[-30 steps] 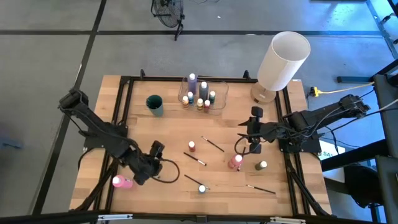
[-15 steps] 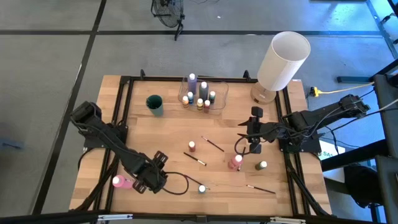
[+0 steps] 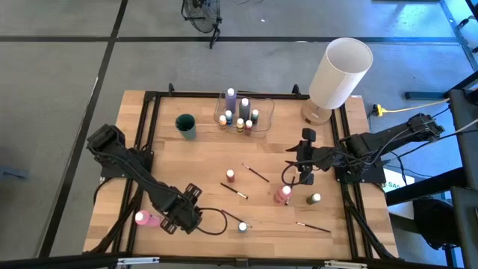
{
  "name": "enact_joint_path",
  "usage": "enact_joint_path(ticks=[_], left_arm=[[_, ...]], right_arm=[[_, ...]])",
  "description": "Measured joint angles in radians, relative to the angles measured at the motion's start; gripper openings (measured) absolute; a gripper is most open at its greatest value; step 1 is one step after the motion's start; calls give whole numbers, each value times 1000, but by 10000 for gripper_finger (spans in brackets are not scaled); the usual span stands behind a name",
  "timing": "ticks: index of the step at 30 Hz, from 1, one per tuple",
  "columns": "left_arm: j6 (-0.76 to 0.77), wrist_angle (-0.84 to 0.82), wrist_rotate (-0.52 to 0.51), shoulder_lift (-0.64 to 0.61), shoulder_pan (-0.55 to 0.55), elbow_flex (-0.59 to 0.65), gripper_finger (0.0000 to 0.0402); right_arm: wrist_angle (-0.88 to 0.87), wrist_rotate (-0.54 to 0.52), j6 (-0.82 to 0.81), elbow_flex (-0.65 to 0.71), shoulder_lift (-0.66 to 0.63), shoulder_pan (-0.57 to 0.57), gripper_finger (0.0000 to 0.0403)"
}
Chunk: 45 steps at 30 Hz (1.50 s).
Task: Pick & Place Paint Supplies
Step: Put the silver paint brush into the green cup
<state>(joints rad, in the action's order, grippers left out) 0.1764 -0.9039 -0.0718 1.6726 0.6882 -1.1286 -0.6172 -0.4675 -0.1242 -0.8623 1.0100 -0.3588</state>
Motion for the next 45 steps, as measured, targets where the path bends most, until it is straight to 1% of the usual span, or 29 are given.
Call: enact_joint_path(ticks=[6, 12, 15, 21, 26, 30, 33, 38, 45], left_arm=[[-40, 92, 15, 0, -3, 42, 223], [-18, 86, 55, 0, -16, 79, 223], [-50, 100, 52, 0, -16, 103, 223], [-38, 248, 63, 0, -16, 170, 223], [-33, 248, 69, 0, -16, 184, 223], [-73, 249, 68, 0, -17, 193, 223], [-76, 250, 67, -1, -17, 204, 223], [-56, 251, 23, -2, -22, 234, 223], [-42, 279, 28, -2, -40, 240, 223]], right_arm=[[0, 0, -2, 0, 0, 0, 181], [1, 0, -2, 0, 4, 0, 181], [5, 0, -2, 0, 5, 0, 181], [19, 0, -2, 0, 11, 0, 181], [25, 0, -10, 0, 29, 0, 181], [33, 0, -10, 0, 46, 0, 181], [52, 0, -10, 0, 56, 0, 181], [62, 2, -6, 0, 58, 0, 181], [61, 97, -3, 0, 58, -3, 181]])
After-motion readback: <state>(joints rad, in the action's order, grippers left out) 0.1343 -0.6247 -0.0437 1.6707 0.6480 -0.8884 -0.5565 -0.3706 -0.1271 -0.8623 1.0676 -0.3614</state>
